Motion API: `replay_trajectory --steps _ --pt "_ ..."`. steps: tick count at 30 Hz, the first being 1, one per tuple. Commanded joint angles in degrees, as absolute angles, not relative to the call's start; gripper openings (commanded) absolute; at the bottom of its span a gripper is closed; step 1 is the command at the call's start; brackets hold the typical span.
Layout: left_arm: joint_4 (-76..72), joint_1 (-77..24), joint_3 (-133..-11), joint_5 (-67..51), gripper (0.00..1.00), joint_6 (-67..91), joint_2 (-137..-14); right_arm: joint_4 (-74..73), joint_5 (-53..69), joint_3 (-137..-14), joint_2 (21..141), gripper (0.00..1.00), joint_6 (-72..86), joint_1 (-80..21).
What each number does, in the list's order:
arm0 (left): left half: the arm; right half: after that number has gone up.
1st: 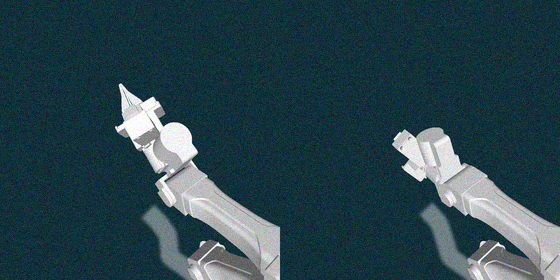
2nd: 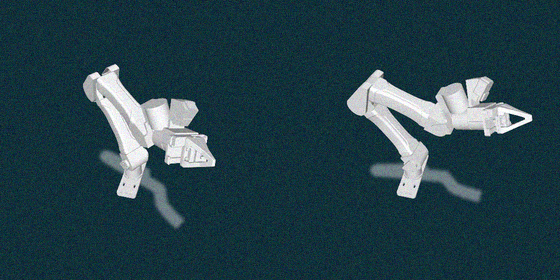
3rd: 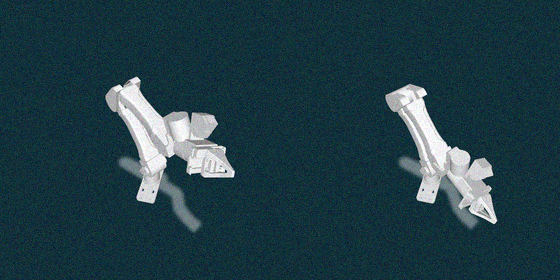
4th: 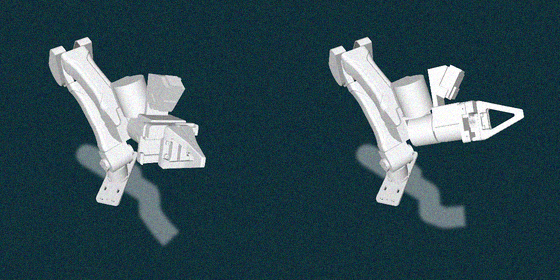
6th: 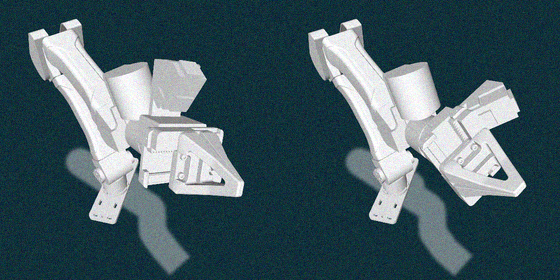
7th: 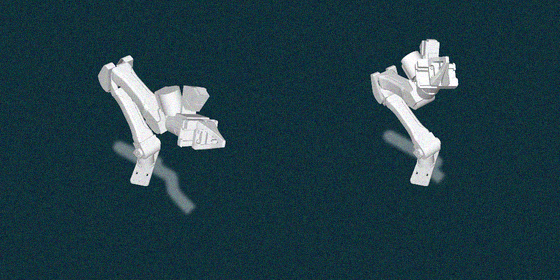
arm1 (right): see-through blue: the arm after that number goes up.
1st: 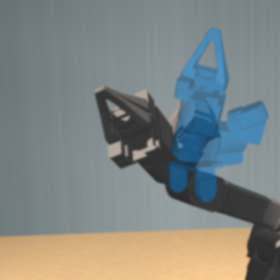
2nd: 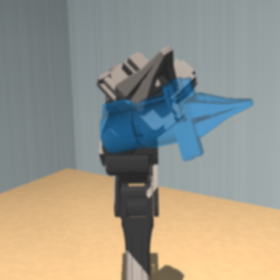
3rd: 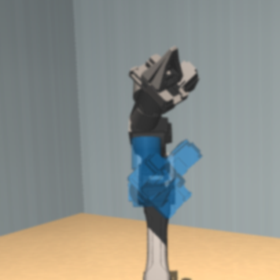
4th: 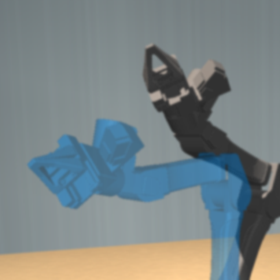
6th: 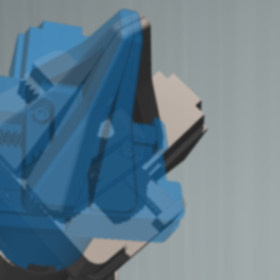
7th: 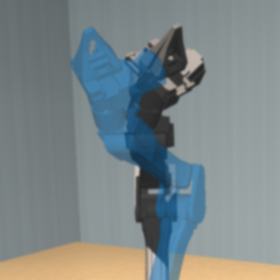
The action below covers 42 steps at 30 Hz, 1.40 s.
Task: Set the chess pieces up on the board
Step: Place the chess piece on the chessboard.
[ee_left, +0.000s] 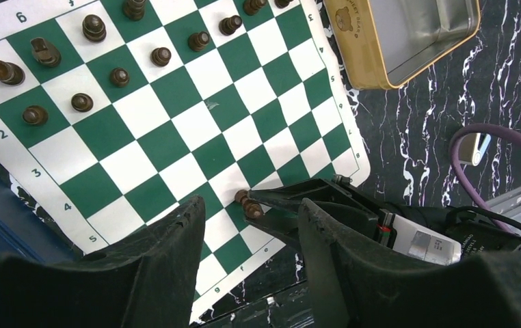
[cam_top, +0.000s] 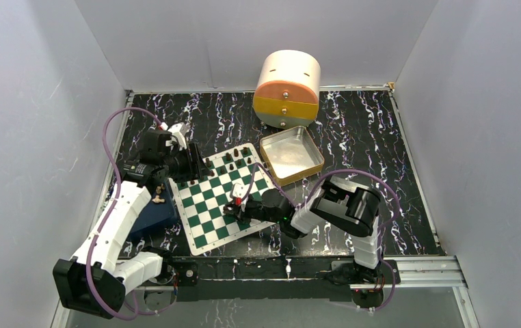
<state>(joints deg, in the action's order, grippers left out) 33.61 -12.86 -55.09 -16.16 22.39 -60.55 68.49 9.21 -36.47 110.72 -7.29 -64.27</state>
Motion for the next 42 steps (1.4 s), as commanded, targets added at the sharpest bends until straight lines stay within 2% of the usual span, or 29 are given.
replay_trajectory --steps 1,14,17,19,24,25,26,27,28,31,37,42 --pt "35.6 -12.6 -56.7 -17.3 0.51 21.0 -62.3 72.8 9.1 -34.6 108.2 0.37 -8.0 -64.7" --pt "36.8 -12.7 -57.0 -18.3 0.51 18.5 -63.0 71.8 6.1 -32.1 104.1 0.42 -9.2 -64.8" --pt "37.3 -12.7 -56.4 -17.6 0.50 17.9 -62.5 69.5 5.1 -31.6 100.7 0.46 -9.5 -64.8" --pt "37.4 -12.7 -55.6 -17.6 0.50 17.6 -62.1 66.9 4.4 -31.1 97.4 0.51 -9.4 -64.8" --pt "37.3 -14.3 -54.7 -16.0 0.47 16.7 -62.0 53.6 1.0 -31.9 86.2 0.56 -6.9 -64.8" --pt "37.3 -14.9 -54.7 -15.1 0.47 16.6 -62.2 50.2 -0.4 -32.3 83.8 0.61 -5.7 -64.8" --pt "37.2 -15.8 -54.7 -14.0 0.47 16.6 -62.4 47.1 -1.9 -32.6 81.8 0.72 -4.6 -64.8" --pt "37.3 -16.7 -54.7 -12.8 0.47 16.7 -62.8 44.6 -2.3 -32.6 79.5 0.95 -4.0 -64.8" --pt "37.2 -17.7 -54.7 -11.8 0.47 16.7 -63.4 43.2 -2.7 -32.2 76.8 0.98 -4.0 -64.8" --pt "37.3 -21.2 -55.2 -9.4 0.47 17.3 -65.8 39.7 -5.5 -30.7 70.4 0.99 -2.6 -64.8" --pt "35.2 -28.8 -55.5 -3.5 0.47 20.4 -68.7 22.4 -14.7 -34.0 60.1 0.99 5.9 -64.8" --pt "30.8 -33.7 -52.7 1.4 0.45 24.4 -70.1 18.7 -19.0 -33.0 53.1 0.99 8.1 -64.8"
